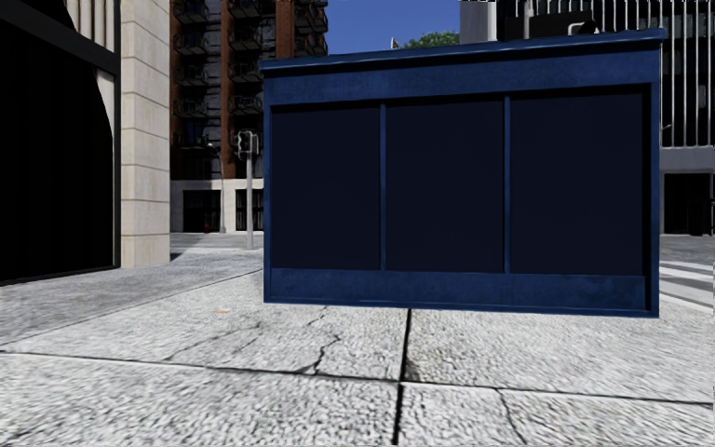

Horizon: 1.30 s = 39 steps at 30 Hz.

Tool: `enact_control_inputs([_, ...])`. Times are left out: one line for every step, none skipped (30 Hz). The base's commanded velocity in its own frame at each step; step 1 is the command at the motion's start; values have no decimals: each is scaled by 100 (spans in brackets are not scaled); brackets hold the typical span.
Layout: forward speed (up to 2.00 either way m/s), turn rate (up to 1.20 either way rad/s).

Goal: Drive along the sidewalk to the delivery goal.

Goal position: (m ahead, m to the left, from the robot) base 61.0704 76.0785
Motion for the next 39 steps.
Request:
enact_control_inputs([91,71])
enact_control_inputs([93,71])
enact_control_inputs([93,71])
enact_control_inputs([93,71])
enact_control_inputs([94,71])
enact_control_inputs([94,71])
enact_control_inputs([94,71])
enact_control_inputs([94,71])
enact_control_inputs([94,71])
enact_control_inputs([94,71])
enact_control_inputs([94,71])
enact_control_inputs([96,71])
enact_control_inputs([96,71])
enact_control_inputs([97,71])
enact_control_inputs([97,71])
enact_control_inputs([99,71])
enact_control_inputs([100,71])
enact_control_inputs([101,71])
enact_control_inputs([103,71])
enact_control_inputs([103,71])
enact_control_inputs([107,71])
enact_control_inputs([110,71])
enact_control_inputs([111,70])
enact_control_inputs([111,70])
enact_control_inputs([114,66])
enact_control_inputs([115,65])
enact_control_inputs([116,65])
enact_control_inputs([117,0])
enact_control_inputs([117,0])
enact_control_inputs([121,0])
enact_control_inputs([128,0])
enact_control_inputs([136,0])
enact_control_inputs([200,0])
enact_control_inputs([200,0])
enact_control_inputs([200,0])
enact_control_inputs([200,0])
enact_control_inputs([200,0])
enact_control_inputs([200,0])
enact_control_inputs([200,0])
